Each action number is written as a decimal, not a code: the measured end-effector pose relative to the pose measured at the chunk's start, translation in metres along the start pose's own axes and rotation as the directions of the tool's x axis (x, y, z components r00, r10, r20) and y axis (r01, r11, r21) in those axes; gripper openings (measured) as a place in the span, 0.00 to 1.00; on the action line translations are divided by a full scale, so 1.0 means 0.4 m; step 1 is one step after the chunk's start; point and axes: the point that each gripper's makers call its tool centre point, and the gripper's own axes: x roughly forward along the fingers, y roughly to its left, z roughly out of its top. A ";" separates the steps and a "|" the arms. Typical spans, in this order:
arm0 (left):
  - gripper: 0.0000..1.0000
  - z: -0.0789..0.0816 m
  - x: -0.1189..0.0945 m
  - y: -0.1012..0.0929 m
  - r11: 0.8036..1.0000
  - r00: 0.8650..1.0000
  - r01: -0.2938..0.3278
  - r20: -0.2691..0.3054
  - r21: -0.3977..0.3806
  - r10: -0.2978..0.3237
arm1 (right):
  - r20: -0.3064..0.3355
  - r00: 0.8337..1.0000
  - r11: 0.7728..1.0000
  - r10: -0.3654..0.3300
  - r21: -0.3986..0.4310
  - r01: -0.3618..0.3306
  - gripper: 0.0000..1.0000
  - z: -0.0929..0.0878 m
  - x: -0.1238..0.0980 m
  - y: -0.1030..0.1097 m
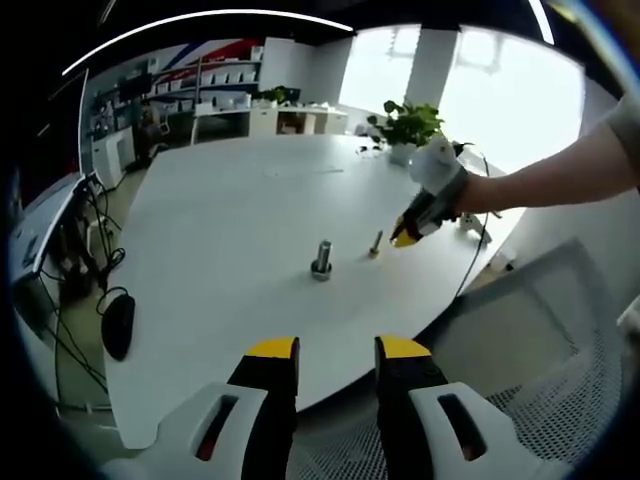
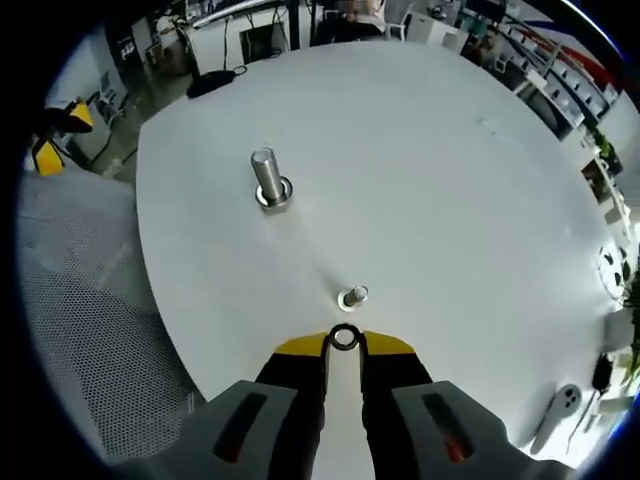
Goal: Place the washer onto the threaded stud by aligning its center hole with the stud, sliding it down to the base, and recovering from edge contact or off-axis alignment until the washer reaches the visible bottom stop.
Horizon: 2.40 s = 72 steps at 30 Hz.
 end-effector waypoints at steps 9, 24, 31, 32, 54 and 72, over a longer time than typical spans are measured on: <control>0.28 -0.001 0.000 0.002 1.000 1.000 -0.003 -0.002 0.005 0.003 | 0.033 0.999 1.000 -0.006 -0.024 0.007 0.14 0.028 -0.020 -0.011; 0.27 -0.002 -0.001 0.005 1.000 1.000 -0.009 -0.005 0.004 0.009 | 0.044 0.999 0.996 -0.020 -0.086 0.024 0.14 0.064 -0.006 -0.015; 0.27 -0.002 0.000 0.005 1.000 1.000 -0.011 -0.008 0.004 0.011 | 0.034 0.999 0.996 -0.012 -0.088 0.015 0.14 0.065 0.004 -0.019; 0.27 -0.003 0.000 0.006 1.000 1.000 -0.011 -0.008 0.004 0.011 | 0.030 0.999 0.996 -0.011 -0.087 0.014 0.14 0.064 0.006 -0.020; 0.27 -0.009 0.000 0.010 1.000 1.000 -0.020 -0.022 -0.001 0.020 | 0.002 1.000 0.995 0.022 -0.097 -0.022 0.14 0.062 0.058 -0.016; 0.26 -0.019 0.005 0.007 1.000 0.999 -0.014 -0.046 0.004 0.014 | -0.052 0.997 0.995 0.049 -0.082 -0.053 0.14 0.035 0.113 -0.010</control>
